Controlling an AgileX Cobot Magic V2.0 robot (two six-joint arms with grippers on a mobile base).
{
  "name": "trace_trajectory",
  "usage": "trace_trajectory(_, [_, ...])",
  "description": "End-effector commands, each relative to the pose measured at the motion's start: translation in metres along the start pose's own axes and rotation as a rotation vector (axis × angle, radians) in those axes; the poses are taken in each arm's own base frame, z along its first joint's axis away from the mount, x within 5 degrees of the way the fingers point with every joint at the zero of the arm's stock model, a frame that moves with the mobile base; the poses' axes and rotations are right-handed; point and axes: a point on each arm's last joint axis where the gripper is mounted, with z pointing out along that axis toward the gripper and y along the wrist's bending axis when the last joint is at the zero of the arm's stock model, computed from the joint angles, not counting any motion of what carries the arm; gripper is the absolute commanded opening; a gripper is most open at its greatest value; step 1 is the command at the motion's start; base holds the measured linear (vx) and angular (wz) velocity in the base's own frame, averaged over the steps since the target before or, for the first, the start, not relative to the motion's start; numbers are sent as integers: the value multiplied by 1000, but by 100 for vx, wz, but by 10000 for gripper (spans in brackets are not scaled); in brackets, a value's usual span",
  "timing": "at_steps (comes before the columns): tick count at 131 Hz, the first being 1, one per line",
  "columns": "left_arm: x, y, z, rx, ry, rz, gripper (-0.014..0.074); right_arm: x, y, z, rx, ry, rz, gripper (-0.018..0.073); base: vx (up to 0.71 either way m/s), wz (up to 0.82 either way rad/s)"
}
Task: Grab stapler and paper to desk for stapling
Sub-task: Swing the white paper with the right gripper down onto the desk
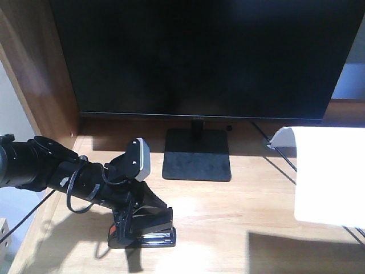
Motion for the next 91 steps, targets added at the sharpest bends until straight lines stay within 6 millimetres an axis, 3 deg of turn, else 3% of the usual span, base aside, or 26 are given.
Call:
trace_trajectory(1, [-20, -1, -10, -12, -75, 24, -6, -1, 6, 15, -66, -16, -18, -6, 0, 0])
trace_trajectory(42, [-20, -1, -10, -12, -75, 24, -6, 13, -20, 61, -22, 82, 23, -3, 0, 0])
trace_trajectory(91, [-20, -1, -10, -12, -75, 24, -6, 28, -74, 80, 82, 122, 140, -2, 0, 0])
